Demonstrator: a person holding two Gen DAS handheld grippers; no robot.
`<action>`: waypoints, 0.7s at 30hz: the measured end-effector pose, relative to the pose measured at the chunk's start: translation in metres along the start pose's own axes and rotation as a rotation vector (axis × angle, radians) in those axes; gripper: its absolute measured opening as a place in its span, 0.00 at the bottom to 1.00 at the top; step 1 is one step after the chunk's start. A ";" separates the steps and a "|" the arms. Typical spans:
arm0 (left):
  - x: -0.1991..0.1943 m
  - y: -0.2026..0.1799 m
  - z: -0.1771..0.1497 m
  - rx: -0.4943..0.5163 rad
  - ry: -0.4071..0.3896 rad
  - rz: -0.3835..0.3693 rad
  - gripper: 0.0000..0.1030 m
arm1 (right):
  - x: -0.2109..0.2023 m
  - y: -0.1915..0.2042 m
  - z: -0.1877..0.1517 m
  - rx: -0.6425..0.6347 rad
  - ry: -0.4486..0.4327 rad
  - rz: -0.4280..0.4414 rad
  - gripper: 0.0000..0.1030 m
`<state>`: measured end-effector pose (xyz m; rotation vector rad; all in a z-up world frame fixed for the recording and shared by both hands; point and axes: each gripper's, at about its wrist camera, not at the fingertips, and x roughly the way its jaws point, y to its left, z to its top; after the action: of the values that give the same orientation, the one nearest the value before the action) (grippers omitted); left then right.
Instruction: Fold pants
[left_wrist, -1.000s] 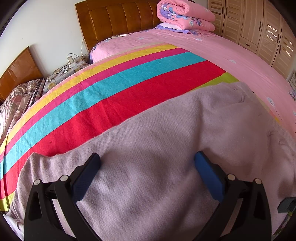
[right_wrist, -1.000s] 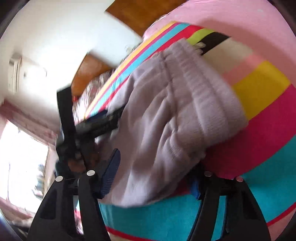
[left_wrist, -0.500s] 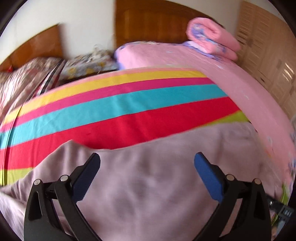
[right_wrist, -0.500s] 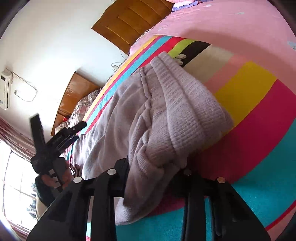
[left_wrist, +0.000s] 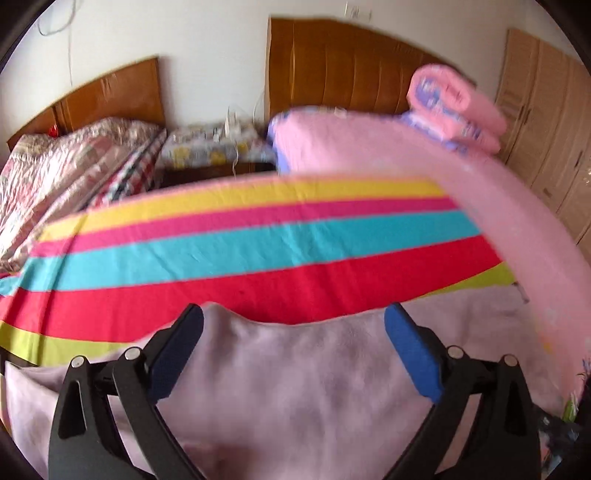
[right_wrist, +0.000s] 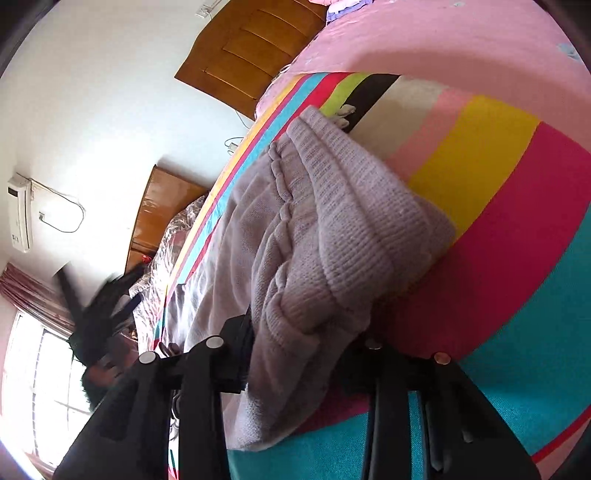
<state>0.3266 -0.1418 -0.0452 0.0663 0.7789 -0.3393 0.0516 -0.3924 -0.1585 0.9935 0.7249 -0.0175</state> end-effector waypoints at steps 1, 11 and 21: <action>-0.022 0.013 -0.004 0.005 -0.032 0.010 0.99 | 0.000 0.001 0.000 0.003 -0.001 -0.001 0.33; -0.111 0.127 -0.104 -0.048 0.070 0.183 0.99 | 0.009 0.007 0.001 -0.002 -0.019 -0.005 0.33; -0.085 0.101 -0.175 0.073 0.155 0.034 0.99 | 0.000 0.043 -0.010 -0.096 -0.126 -0.097 0.27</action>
<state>0.1845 0.0088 -0.1178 0.1756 0.9175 -0.3327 0.0608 -0.3605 -0.1289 0.8572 0.6517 -0.1283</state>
